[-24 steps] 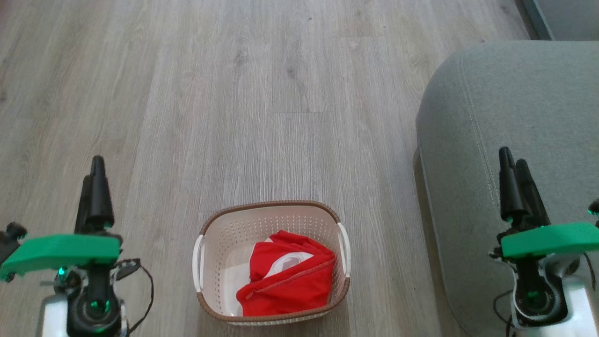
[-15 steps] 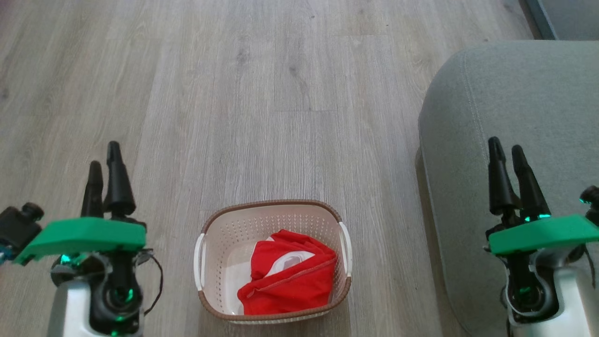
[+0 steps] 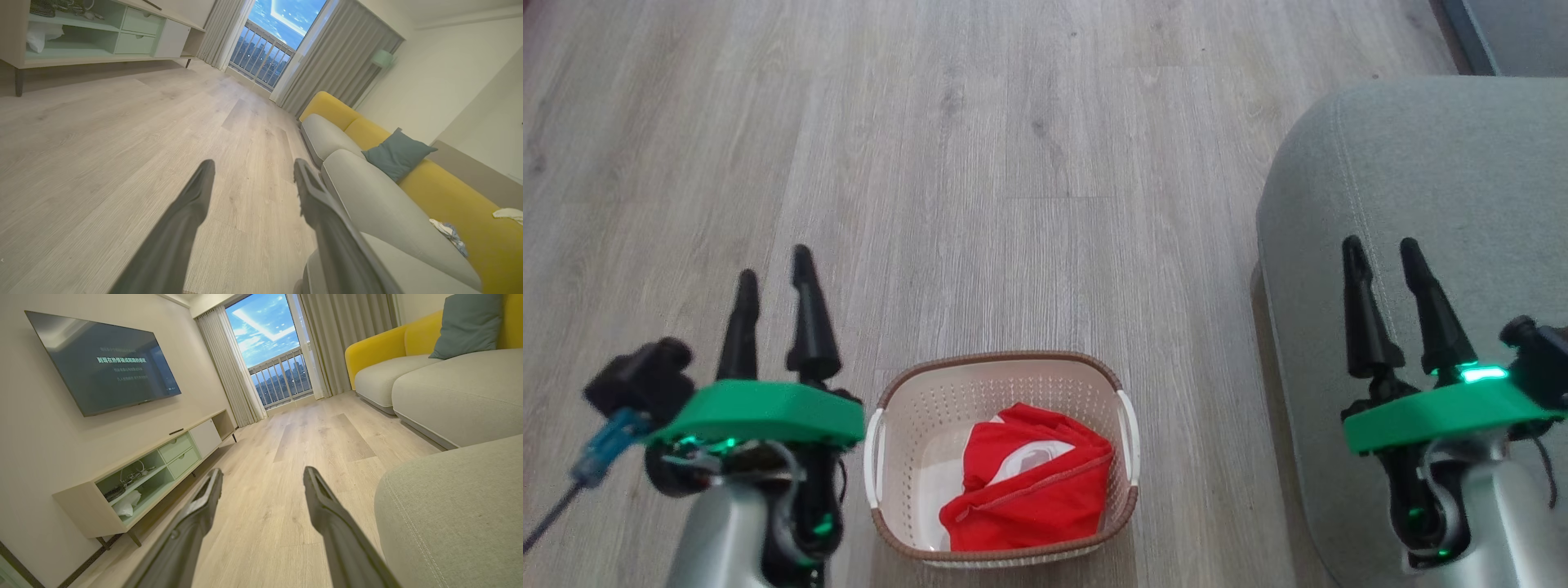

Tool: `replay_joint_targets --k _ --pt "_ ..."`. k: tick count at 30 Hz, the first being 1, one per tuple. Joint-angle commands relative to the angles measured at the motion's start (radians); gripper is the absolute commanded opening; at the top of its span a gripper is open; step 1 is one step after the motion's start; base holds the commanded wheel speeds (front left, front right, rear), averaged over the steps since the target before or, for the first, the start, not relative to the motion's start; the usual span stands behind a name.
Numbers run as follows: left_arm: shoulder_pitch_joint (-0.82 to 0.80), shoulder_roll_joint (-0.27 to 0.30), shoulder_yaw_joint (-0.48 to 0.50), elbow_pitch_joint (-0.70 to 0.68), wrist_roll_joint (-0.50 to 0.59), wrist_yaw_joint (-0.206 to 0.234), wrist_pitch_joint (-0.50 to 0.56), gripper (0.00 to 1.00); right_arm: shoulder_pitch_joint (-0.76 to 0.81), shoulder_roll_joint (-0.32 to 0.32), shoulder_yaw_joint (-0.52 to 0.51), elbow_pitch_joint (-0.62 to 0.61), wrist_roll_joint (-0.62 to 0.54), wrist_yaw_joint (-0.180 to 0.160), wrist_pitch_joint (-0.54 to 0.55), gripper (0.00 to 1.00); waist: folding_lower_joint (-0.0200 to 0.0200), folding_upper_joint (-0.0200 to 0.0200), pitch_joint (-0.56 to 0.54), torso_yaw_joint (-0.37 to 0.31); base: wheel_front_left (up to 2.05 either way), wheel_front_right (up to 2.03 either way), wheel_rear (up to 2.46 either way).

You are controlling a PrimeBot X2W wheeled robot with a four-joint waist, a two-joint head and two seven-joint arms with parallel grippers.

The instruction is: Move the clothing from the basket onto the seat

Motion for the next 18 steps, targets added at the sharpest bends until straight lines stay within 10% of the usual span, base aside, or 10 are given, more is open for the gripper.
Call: replay_joint_targets --k 1,18 --pt "-0.042 0.010 -0.001 -0.031 0.048 0.004 -0.013 1.00 -0.054 -0.019 0.023 -0.032 -0.039 0.000 -0.017 1.00 -0.0001 0.0000 -0.002 0.000 0.00 0.00 0.00" --pt "-0.035 0.053 -0.202 0.133 0.256 0.079 -0.063 1.00 -0.033 -0.016 0.054 0.145 -0.230 0.000 -0.067 1.00 -0.0001 0.0000 -0.007 0.002 0.00 0.00 0.00"
